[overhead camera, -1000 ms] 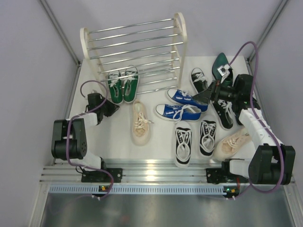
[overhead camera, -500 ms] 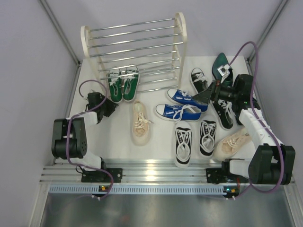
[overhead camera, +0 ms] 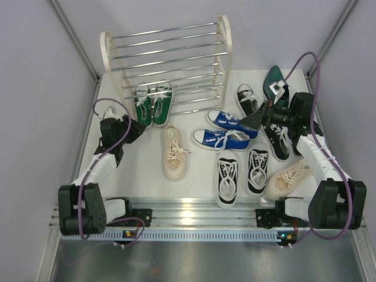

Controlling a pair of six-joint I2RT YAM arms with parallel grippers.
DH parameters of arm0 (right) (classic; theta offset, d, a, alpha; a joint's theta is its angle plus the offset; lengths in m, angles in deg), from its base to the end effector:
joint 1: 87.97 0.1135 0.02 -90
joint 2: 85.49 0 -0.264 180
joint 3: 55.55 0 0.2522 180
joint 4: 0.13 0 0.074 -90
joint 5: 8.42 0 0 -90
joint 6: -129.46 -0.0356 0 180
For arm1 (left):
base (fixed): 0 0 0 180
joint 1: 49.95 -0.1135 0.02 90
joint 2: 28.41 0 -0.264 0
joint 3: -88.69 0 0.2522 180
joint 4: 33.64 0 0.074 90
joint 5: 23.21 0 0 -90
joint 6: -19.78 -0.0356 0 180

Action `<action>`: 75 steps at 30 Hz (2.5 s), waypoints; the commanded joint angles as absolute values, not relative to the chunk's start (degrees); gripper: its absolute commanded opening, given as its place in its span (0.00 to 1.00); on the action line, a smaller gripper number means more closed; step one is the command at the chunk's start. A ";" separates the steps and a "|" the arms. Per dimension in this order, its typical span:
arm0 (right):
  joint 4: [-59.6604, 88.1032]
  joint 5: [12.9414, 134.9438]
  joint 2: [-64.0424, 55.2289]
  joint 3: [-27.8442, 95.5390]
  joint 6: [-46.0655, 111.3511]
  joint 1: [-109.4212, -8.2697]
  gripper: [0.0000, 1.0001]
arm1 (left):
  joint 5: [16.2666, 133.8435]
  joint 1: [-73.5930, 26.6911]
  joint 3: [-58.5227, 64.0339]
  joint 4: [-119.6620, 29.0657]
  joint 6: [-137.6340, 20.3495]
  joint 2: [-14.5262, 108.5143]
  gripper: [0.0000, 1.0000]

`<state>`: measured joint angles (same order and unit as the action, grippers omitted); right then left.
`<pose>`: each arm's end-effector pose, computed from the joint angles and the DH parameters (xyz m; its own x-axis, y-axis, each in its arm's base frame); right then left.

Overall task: Place and organize the shoes onto the shoe shelf
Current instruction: Place the shoe at the shoe shelf, then adjust the shoe at the shoe shelf.

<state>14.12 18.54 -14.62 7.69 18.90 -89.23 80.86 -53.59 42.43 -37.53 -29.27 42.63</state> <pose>0.2677 0.0259 0.2958 -0.6357 0.1732 -0.7522 -0.6341 0.4385 0.6369 0.2585 0.0078 0.2054 -0.4608 -0.6663 -0.5862 -0.1995 0.7214 -0.6631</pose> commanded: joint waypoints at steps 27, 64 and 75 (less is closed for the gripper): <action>17.32 18.22 -15.62 11.12 26.27 -89.99 0.93 | 60.55 -33.87 26.32 -36.24 -66.96 54.37 0.60; 18.64 18.74 -15.35 11.65 27.24 -89.99 0.93 | 54.84 -33.87 21.58 -31.84 -57.67 63.43 0.00; 19.25 18.74 -15.79 11.30 28.03 -90.08 0.93 | 47.99 -33.52 22.10 -32.28 -48.08 62.99 0.00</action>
